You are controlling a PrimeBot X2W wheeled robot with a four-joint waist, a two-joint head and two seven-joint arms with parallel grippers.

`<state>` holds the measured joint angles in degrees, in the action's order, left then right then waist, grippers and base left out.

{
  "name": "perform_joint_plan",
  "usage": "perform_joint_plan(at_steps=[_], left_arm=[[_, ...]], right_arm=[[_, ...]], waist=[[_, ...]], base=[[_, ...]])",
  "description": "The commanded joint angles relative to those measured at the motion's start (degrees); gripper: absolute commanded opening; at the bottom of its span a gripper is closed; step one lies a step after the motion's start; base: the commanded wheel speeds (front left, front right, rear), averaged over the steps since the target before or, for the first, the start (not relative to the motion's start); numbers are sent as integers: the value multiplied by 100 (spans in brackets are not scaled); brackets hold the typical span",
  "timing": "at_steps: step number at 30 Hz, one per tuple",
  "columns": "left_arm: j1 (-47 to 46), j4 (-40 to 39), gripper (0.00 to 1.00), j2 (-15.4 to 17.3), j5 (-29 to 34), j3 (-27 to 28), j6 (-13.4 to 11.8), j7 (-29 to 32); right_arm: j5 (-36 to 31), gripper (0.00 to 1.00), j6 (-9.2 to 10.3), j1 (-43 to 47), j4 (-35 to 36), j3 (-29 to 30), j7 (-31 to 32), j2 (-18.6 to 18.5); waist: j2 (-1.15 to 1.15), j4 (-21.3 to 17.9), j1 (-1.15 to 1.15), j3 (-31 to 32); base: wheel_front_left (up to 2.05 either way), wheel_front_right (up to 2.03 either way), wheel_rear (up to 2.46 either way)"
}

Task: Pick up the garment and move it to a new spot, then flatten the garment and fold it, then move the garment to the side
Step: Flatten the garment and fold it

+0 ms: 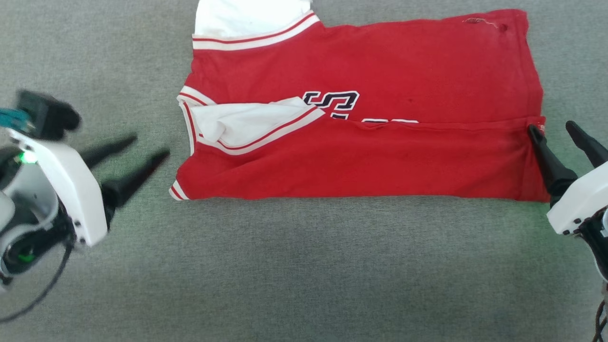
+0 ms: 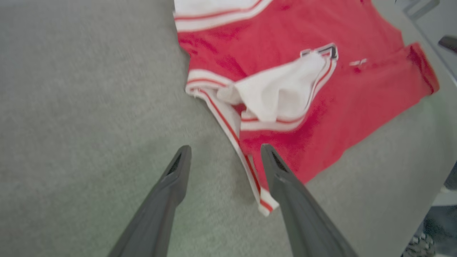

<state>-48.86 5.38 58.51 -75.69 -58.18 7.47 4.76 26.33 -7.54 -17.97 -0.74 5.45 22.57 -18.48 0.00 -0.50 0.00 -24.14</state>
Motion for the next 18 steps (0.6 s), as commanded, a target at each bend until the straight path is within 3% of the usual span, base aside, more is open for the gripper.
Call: perform_joint_plan(at_steps=[1, 5, 10, 16, 17, 18], left_arm=[[-74, -15, 100, 30, 14, -204, -65, 490], [-61, -50, 100, -16, -423, -353, -179, 1209], [-20, 88, 100, -195, -869, -384, -257, 1608], [-42, 486, 98, -328, -812, -565, -322, 1912], [-22, 566, 61, -375, -862, -556, -302, 1890], [21, 621, 36, -424, -955, -537, -272, 1871]], right_arm=[[5, 100, 11, 81, 7, -33, -51, 36], [44, 100, 11, 122, -1, -66, -60, 84], [76, 100, 11, 148, -18, -90, -105, 128], [93, 100, 11, 38, -43, -201, -113, 148], [93, 100, 11, 14, -49, -230, -113, 144], [82, 100, 10, -3, -51, -267, -101, 124]], waist=[[0, -56, 0, 76], [0, -151, 0, 86], [0, -289, 0, -7], [0, -433, 0, -106], [0, -461, 0, -118], [0, -486, 0, -126]], base=[[0, 0, 0], [0, 0, 0], [0, 0, 0], [0, 0, 0], [0, 0, 0], [0, 0, 0]])
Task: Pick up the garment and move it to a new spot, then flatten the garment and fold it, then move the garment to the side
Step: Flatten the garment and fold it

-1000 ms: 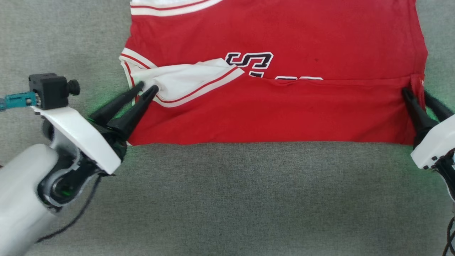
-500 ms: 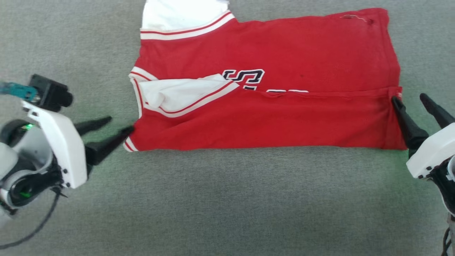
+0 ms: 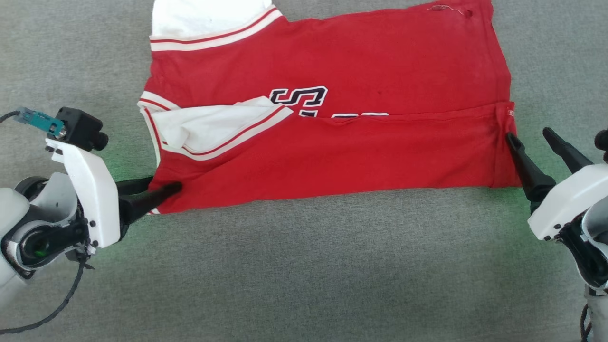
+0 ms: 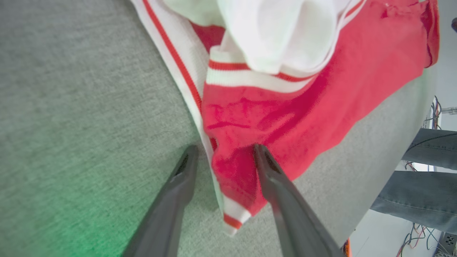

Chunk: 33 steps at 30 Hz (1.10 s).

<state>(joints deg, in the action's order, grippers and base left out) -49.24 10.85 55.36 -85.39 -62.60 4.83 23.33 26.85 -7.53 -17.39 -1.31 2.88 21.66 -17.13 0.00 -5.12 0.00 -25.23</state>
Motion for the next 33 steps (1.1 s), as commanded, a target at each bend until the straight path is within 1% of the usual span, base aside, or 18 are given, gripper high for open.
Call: perform_joint_plan(at_steps=[1, 2, 6, 12, 14, 17, 18, 19, 20, 21, 25, 27, 33], left_arm=[[96, 90, 9, -146, -44, -95, 29, 35], [139, 89, 0, -159, -97, -116, 90, 82], [158, 36, 0, -158, -90, -68, 158, -50], [117, -97, 0, -162, 15, -57, 212, -137], [97, -140, 0, -180, 47, -51, 213, -183], [72, -171, 0, -241, 88, -27, 215, -276], [77, -172, 0, -270, 89, -24, 221, -301], [85, -161, 0, -300, 90, -22, 227, -330], [101, -144, 0, -314, 104, -27, 233, -351], [114, -132, 0, -332, 112, -36, 238, -382], [216, -107, 0, -397, 96, -15, 256, -534], [295, -153, 0, -356, 108, -21, 263, -631], [773, -620, 0, -14, 99, -43, 261, -1041]], right_arm=[[21, 100, 10, -75, 0, -41, 18, -35], [43, 100, 10, -97, 11, -116, 114, -105], [119, 100, 10, -129, 71, -328, 491, -338], [384, 100, 10, -177, 198, -756, 1732, -856], [495, 100, 7, -258, 196, -892, 2123, -970], [564, 100, 7, -381, 96, -997, 2452, -1042], [588, 83, 6, -428, 78, -1042, 2500, -1059], [602, 44, 6, -467, 59, -1062, 2532, -1065], [618, 10, 6, -496, 34, -1068, 2537, -1050], [650, 0, 6, -506, 4, -1060, 2555, -1045], [681, 0, 8, -462, -46, -1029, 2579, -1119], [701, 0, 8, -423, -22, -1007, 2565, -1155], [803, 0, 8, -101, 230, -904, 2664, -1357]], waist=[[0, -43, 0, -22], [0, -67, 0, -33], [0, -77, 0, -56], [0, -5, 0, -125], [0, 25, 0, -158], [0, 89, 0, -203], [0, 111, 0, -211], [0, 135, 0, -214], [0, 151, 0, -215], [0, 169, 0, -211], [0, 246, 0, -139], [0, 277, 0, -76], [0, 388, 0, 145]], base=[[0, 0, 0], [0, 0, 0], [0, 0, 0], [0, 0, 0], [0, 0, 0], [0, 0, 0], [0, 0, 0], [0, 0, 0], [0, 0, 0], [0, 0, 0], [0, 0, 0], [0, 0, 0], [0, 0, 0]])
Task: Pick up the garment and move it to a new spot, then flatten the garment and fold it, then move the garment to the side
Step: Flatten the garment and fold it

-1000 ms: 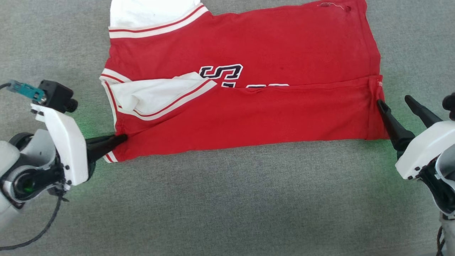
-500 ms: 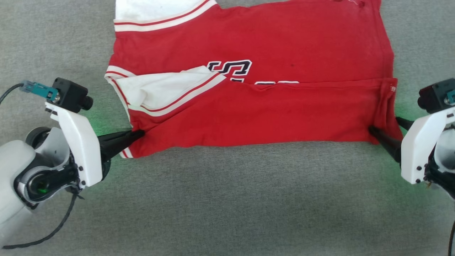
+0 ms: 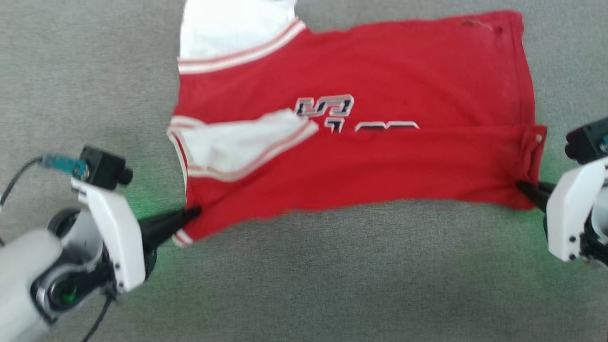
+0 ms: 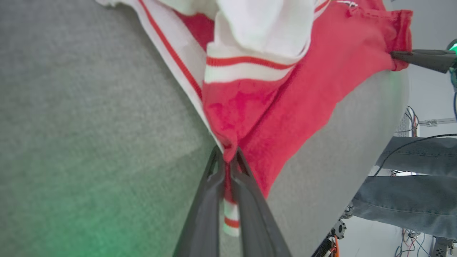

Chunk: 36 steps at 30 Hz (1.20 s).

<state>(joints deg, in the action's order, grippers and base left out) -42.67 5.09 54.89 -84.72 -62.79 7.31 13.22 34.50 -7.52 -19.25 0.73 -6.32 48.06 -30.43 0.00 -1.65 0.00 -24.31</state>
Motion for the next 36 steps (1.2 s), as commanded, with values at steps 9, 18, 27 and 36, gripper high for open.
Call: perform_joint_plan(at_steps=[9, 18, 27, 36], left_arm=[[953, -1044, 0, 593, 1, -142, -339, -643], [1325, -1620, 0, 776, 103, -124, -643, -1171], [1230, -1578, 100, 917, 115, 213, -774, -1717], [521, -482, 100, 615, 336, 1131, -902, -2701]], right_arm=[[199, 0, 7, 939, 611, 397, 414, -358], [59, 36, 7, 1476, 1144, 841, 331, -252], [-519, 100, 6, 1060, 1367, 1096, -691, 252], [-1565, 100, 6, 450, 899, 708, -3319, 1507]], waist=[[0, 175, 0, 210], [0, 223, 0, 220], [0, 38, 0, 232], [0, -489, 0, 63]], base=[[0, 0, 0], [0, 0, 0], [0, 0, 0], [0, 0, 0]])
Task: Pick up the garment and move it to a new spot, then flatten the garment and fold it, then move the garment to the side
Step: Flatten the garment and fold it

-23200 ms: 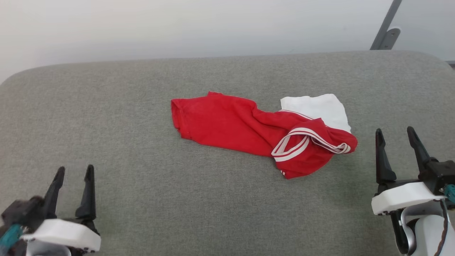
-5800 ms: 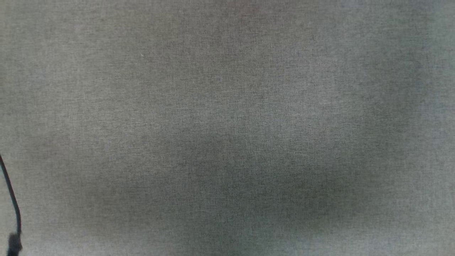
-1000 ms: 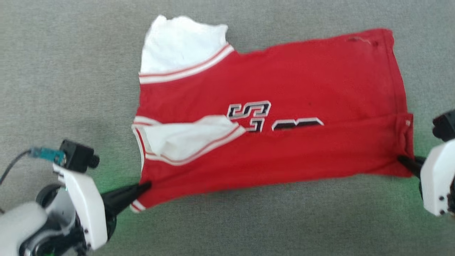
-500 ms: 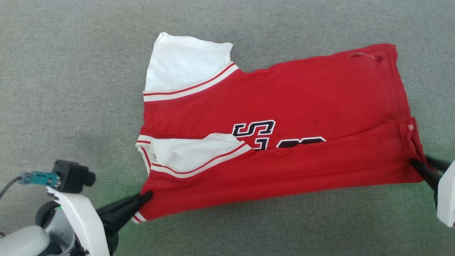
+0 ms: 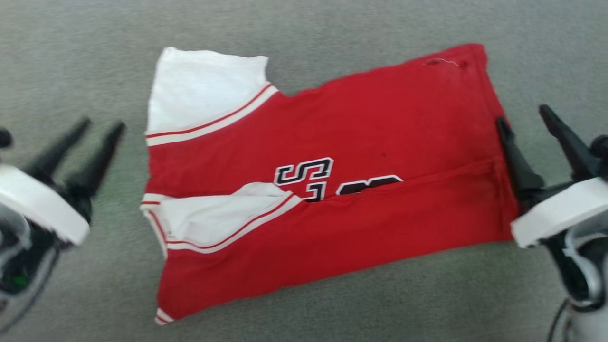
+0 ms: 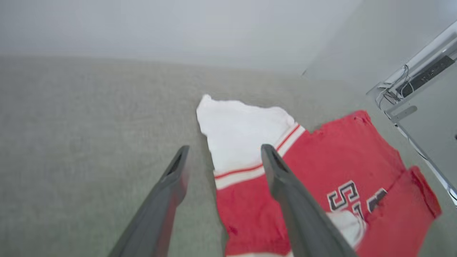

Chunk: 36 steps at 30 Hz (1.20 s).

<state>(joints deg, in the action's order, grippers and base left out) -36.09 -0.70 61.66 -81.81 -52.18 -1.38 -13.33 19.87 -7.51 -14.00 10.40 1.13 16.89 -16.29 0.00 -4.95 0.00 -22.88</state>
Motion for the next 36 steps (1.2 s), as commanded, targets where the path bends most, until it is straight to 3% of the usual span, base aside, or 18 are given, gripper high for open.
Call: perform_joint_plan(at_steps=[1, 6, 12, 23, 24, 25, 26, 29, 36], left_arm=[[-270, 269, 100, -121, 124, 151, -37, -72], [-1035, 1098, 100, -346, 362, 242, 68, 315], [-2060, 2077, 100, -542, 538, -62, 384, 1859], [-3071, 3077, 100, -809, 395, -579, 587, 4374], [-3118, 3094, 89, -839, 420, -609, 621, 4455], [-3230, 3159, 16, -900, 435, -590, 672, 4452], [-3252, 3179, 0, -931, 449, -594, 693, 4446], [-3322, 3235, 0, -1029, 496, -632, 758, 4439], [-3543, 3301, 0, -1315, 629, -658, 840, 4252]], right_arm=[[-172, 100, 5, -119, -140, -78, -479, 251], [-509, 100, 5, -275, -465, -344, -1399, 740], [-598, 100, 5, -374, -700, -536, -1709, 933], [-481, 100, 5, -404, -965, -572, -1885, 1085], [-477, 100, 5, -414, -980, -570, -1887, 1088], [-478, 100, 5, -466, -997, -585, -1805, 1044], [-473, 100, 5, -503, -1006, -593, -1751, 1007], [-393, 100, 5, -711, -1155, -740, -1306, 841], [-60, 100, 5, -2053, -1557, -1215, 296, 22]], waist=[[0, -232, 0, -116], [0, -615, 0, -295], [0, -972, 0, -478], [0, -1162, 0, -701], [0, -1161, 0, -718], [0, -1144, 0, -756], [0, -1128, 0, -773], [0, -1072, 0, -833], [0, -777, 0, -1057]], base=[[0, 0, 0], [0, 0, 0], [0, 0, 0], [0, 0, 0], [0, 0, 0], [0, 0, 0], [0, 0, 0], [0, 0, 0], [0, 0, 0]])
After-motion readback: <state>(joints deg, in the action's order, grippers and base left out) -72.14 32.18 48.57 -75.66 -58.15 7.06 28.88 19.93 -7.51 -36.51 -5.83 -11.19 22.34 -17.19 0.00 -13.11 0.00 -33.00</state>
